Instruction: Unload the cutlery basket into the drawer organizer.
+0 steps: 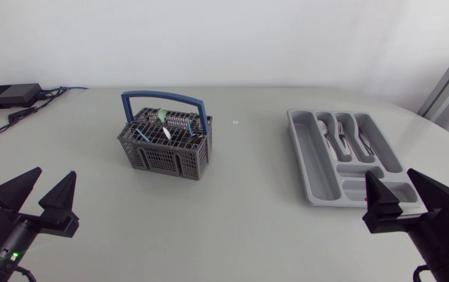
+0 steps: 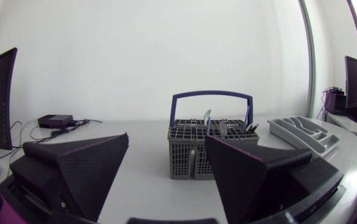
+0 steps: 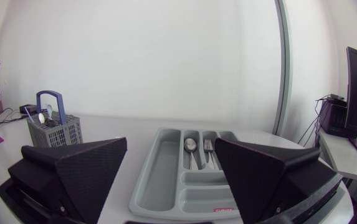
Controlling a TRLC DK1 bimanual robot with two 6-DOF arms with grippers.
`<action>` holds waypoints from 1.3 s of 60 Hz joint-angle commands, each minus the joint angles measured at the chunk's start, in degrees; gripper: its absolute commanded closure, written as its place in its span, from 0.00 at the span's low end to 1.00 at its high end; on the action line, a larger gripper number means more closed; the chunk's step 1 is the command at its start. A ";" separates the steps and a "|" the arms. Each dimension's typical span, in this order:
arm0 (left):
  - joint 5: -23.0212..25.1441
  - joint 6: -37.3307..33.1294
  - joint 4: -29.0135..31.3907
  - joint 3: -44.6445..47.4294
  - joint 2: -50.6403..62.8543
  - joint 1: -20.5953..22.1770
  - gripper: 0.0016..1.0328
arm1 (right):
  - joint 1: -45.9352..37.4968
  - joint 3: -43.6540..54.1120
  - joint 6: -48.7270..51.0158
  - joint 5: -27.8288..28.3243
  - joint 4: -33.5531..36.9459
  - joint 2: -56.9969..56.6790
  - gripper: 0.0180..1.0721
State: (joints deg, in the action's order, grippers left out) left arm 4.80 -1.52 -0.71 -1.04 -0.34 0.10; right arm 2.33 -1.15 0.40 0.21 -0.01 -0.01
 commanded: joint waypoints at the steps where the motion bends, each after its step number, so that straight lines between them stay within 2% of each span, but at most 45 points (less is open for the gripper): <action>1: -0.23 -0.33 -0.17 1.13 -0.28 0.43 0.04 | 0.40 1.24 -0.67 0.06 0.27 -0.34 0.04; 19: -0.23 -0.41 -0.26 1.13 -0.36 0.43 0.04 | 0.75 1.24 -1.02 0.06 0.27 -0.34 0.04; 31: -0.23 -0.41 -0.26 0.77 -0.45 0.34 0.04 | 4.00 1.24 -1.20 0.06 0.10 -0.43 0.04; 50: -0.14 -0.68 1.85 -6.26 3.77 0.87 0.04 | 6.81 -1.14 -0.58 -0.30 -0.16 0.71 0.05; 68: -0.14 -0.59 -1.75 -15.57 23.37 3.15 0.06 | 9.45 -8.70 -1.20 -0.91 -9.04 21.54 0.05; 78: -0.23 -1.56 -1.31 -21.20 34.26 2.98 0.07 | 11.47 -14.67 -2.34 -1.17 -9.74 33.15 0.05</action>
State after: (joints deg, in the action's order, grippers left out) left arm 4.78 -2.15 -1.61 -18.74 29.89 2.83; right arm 12.86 -12.84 -0.05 -0.30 -8.91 28.80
